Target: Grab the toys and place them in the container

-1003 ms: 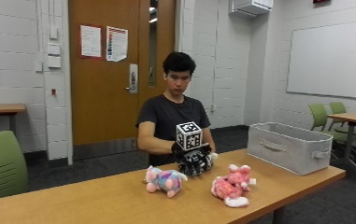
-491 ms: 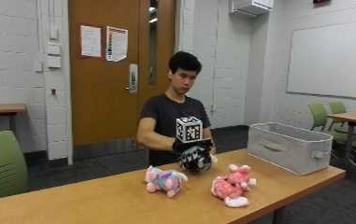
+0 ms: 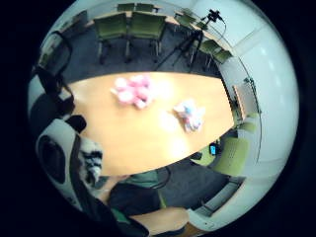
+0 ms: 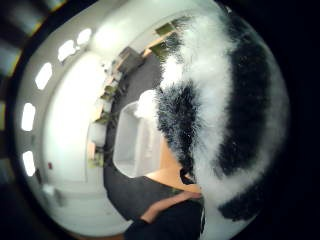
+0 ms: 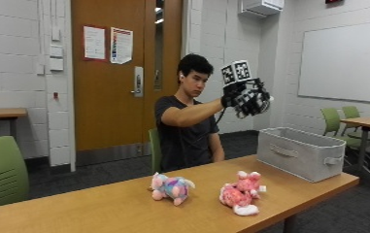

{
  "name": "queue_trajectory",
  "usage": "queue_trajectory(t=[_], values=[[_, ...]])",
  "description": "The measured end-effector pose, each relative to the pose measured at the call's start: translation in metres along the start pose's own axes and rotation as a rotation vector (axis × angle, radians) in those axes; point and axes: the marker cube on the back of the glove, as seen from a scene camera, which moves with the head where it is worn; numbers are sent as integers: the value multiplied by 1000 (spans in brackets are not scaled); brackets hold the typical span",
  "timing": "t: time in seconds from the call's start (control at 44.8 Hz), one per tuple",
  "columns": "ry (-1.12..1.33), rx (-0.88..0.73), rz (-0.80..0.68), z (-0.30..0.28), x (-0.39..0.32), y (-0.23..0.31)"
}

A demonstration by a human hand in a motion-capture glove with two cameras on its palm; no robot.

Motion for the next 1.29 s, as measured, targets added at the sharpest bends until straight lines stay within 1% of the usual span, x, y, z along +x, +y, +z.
queue_trajectory(t=[0.134,0.29,0.357,0.446,0.491,0.557,0.58,0.647,0.669,0.736,0.78,0.825,0.892,1.003,1.093,1.115,1.182,1.293], values=[[-14,15,-137,-10,-120,-10],[-20,5,-267,9,-230,3],[-57,-20,-342,23,-243,-4],[-55,-48,-538,49,-231,-23],[-75,-65,-576,59,-234,-24],[-124,-93,-495,68,-246,-24],[-123,-98,-489,71,-247,-24],[-43,-108,-547,82,-238,-25],[-18,-121,-537,85,-236,-26],[-22,-198,-450,89,-238,-25],[-40,-237,-427,90,-236,-24],[-39,-241,-443,90,-229,-25],[-19,-199,-483,86,-222,-23],[46,-143,-518,75,-257,18],[66,-139,-582,65,-236,21],[71,-141,-554,63,-227,18],[106,-139,-393,57,-196,5],[169,-125,-316,48,-139,-10]])
